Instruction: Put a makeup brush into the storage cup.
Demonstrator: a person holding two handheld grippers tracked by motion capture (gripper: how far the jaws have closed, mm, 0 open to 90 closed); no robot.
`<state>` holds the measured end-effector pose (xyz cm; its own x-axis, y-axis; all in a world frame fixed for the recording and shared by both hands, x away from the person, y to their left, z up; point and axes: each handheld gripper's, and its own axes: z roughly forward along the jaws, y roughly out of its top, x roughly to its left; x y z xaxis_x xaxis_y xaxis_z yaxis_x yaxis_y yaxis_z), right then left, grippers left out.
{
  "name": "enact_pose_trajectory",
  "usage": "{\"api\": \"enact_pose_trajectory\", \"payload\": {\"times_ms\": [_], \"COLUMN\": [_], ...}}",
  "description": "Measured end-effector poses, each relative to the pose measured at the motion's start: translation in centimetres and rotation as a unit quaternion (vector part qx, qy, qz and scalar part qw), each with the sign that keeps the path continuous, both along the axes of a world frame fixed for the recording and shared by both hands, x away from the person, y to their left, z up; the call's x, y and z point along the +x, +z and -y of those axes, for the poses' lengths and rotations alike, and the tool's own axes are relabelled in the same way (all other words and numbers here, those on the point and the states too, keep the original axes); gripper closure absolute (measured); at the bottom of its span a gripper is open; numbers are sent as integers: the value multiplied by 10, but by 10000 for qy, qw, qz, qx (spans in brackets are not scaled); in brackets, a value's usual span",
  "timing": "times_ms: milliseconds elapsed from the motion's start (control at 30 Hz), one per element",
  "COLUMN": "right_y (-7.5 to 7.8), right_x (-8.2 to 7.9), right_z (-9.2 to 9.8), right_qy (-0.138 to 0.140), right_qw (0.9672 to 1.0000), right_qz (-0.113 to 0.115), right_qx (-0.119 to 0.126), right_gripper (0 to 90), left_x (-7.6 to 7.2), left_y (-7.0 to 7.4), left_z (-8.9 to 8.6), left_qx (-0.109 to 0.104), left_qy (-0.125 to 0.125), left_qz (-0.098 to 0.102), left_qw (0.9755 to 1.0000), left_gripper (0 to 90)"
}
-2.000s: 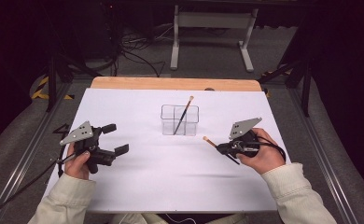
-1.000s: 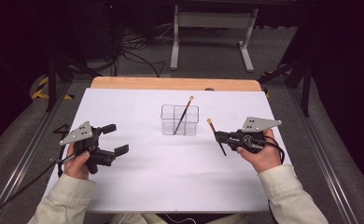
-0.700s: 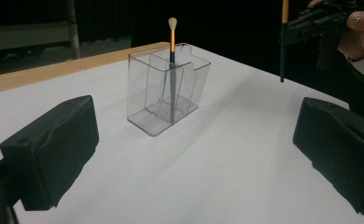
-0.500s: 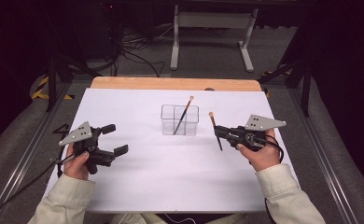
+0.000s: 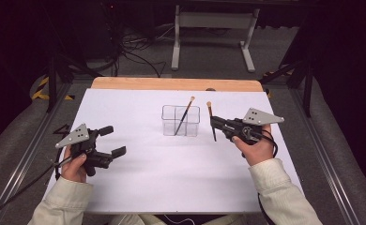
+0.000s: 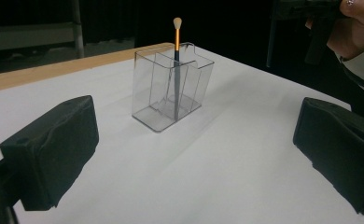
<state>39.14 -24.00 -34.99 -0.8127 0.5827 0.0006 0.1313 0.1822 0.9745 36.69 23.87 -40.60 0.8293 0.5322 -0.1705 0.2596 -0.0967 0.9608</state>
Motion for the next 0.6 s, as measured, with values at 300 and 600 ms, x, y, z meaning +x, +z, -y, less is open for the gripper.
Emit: {"api": "enact_pose_trajectory", "payload": {"times_ms": [300,600], "right_y": [2,2], "right_x": [11,24], "right_z": [-19,-35], "right_qy": [33,14], "right_qw": [9998,9997], "right_qz": [122,149], "right_qx": [119,193], "right_gripper": [832,832], "left_x": [-4,-6], "left_y": [-2,-3], "left_z": [-7,-10], "left_qx": [-32,12], "left_qy": [81,97], "left_qz": [-34,-52], "left_qw": [10000,9999], "left_gripper": [7,7]}}
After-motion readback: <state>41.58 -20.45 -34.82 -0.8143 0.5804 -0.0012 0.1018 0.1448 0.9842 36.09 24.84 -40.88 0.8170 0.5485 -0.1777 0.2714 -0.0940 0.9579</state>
